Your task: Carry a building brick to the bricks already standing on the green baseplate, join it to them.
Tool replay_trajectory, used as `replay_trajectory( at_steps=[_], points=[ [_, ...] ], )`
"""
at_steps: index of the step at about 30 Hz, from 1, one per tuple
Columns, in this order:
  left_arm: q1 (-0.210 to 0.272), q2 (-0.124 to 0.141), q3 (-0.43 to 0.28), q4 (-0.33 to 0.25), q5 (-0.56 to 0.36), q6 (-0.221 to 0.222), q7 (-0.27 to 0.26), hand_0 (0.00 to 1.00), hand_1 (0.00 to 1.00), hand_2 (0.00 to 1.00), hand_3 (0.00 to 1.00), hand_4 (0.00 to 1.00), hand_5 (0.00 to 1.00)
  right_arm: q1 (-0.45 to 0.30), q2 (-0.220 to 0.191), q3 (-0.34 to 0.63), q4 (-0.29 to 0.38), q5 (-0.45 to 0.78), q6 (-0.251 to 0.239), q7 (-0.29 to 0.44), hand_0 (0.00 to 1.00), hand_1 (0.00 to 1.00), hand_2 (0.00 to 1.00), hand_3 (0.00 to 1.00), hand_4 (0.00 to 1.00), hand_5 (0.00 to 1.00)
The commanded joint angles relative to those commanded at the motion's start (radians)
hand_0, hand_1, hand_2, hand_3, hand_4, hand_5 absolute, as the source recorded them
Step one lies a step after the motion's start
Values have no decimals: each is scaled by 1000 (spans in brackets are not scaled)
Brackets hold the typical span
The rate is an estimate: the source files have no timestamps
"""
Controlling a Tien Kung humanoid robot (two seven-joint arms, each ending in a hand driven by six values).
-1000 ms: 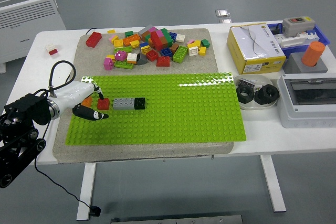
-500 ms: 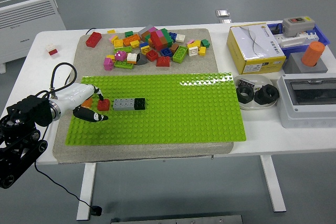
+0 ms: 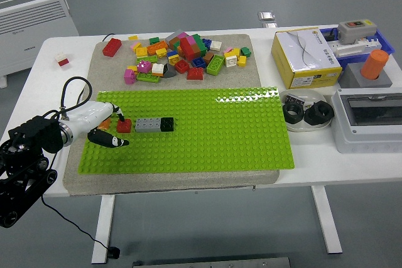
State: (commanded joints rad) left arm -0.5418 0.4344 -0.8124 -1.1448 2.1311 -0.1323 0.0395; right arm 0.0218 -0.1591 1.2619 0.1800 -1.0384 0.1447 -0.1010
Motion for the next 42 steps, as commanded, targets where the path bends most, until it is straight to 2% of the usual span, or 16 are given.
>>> replay_trajectory(
  at_steps=[6,9,10,12,17,19,21,22,25,27,28,33,34,39,40,42],
  points=[
    [28,28,-67,-93,-28,-23,10,146,175,835,628,903,508,-6,3,9,0,-11,-1,-1,705,567,728,831,926,998],
    [71,33,-132,-161,-52,-42,23,146,175,835,628,903,508,-10,5,10,0,-12,-1,-2,705,567,728,831,926,998],
    [90,29,-157,-187,-56,-46,28,181,203,801,640,750,274,-11,6,11,0,-12,-1,-2,705,568,728,833,927,998],
    [127,10,-210,-235,-60,-51,35,181,203,801,640,750,274,-14,8,13,0,-14,-1,-2,705,568,728,833,927,998],
    [222,-80,-346,-348,-53,-35,40,230,240,780,646,724,236,-20,18,22,0,-24,-3,-6,705,568,728,832,927,998],
    [266,-126,-399,-392,-51,0,26,230,240,780,646,724,236,-22,24,24,0,-29,-5,-9,705,568,728,832,927,998],
    [289,-149,-425,-408,-48,24,13,230,240,780,646,724,236,-23,28,26,0,-31,-6,-10,705,568,728,832,927,998],
    [307,-166,-444,-417,-44,45,2,271,285,776,622,628,159,-24,31,29,0,-34,-6,-12,704,568,730,834,927,998],
    [345,-194,-474,-419,-17,113,-34,271,285,776,622,628,159,-26,42,44,0,-52,-4,-15,704,568,730,834,927,998],
    [356,-201,-482,-417,-10,148,-52,271,285,776,622,628,159,-27,48,70,0,-79,0,-18,704,568,730,834,927,998],
    [362,-203,-486,-415,-10,167,-64,413,423,749,599,591,47,-27,51,89,0,-98,3,-20,697,583,747,833,917,998],
    [383,-207,-478,-411,-38,275,-131,413,423,749,599,591,47,-22,69,202,0,-217,19,-26,697,583,747,833,917,998],
    [387,-207,-471,-409,-44,299,-145,533,541,630,597,540,2,-19,74,230,0,-248,21,-28,696,584,748,820,907,998],
    [400,-214,-419,-402,-66,380,-185,533,541,630,597,540,2,-10,93,344,0,-378,21,-34,696,584,748,820,907,998],
    [401,-215,-410,-401,-69,391,-188,540,495,534,591,514,2,-9,94,359,0,-396,21,-34,697,586,748,812,905,998],
    [404,-220,-387,-397,-72,413,-196,540,495,534,591,514,2,-7,98,400,0,-445,23,-35,697,586,748,812,905,998]
  ],
)
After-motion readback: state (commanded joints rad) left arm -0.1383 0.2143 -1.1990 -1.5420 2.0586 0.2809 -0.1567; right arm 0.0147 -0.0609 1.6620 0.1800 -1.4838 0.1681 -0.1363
